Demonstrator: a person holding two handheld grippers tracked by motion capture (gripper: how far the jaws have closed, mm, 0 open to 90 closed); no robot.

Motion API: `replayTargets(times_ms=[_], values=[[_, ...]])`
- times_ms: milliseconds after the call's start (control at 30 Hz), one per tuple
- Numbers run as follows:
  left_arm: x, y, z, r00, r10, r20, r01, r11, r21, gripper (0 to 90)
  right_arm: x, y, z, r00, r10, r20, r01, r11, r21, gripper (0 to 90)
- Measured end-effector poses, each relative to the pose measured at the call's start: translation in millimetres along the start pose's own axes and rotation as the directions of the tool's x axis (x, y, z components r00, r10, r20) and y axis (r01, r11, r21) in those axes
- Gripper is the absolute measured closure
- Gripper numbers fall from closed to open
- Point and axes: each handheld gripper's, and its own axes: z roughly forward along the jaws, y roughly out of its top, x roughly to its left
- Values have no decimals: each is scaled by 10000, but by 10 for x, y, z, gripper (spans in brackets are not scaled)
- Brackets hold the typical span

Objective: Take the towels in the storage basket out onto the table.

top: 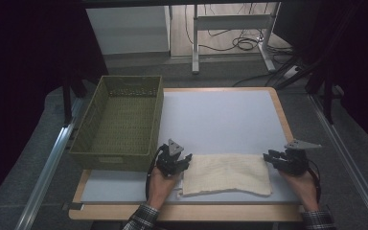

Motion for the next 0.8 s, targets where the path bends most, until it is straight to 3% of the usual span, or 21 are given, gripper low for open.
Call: replayTargets(times_ms=[100,167,233,267,400,667,800], values=[[-8,-9,91,9998,103,-167,-95,9987,508,528,2,-32,67,9999,-74,-110,76,9999,150,630],[-22,-2,97,9996,234,-165,-226,9985,504,536,29,-52,122,9997,-212,-150,218,9989,418,655],[-28,-3,95,9992,298,281,-312,9981,532,614,65,-55,135,9993,-378,-21,379,9981,496,768],[-30,-4,94,9988,265,411,-287,9981,541,705,79,-42,142,9991,-288,-298,306,9978,588,843],[-50,-4,92,9969,316,719,-353,9981,510,838,116,37,137,9957,-909,168,892,9925,835,871],[-58,115,90,9963,323,793,-309,9994,-184,843,-80,334,224,9901,-1155,803,1100,9915,701,871],[-62,168,183,9972,528,527,-531,9986,44,832,-221,458,372,9930,-776,888,704,9942,812,866]])
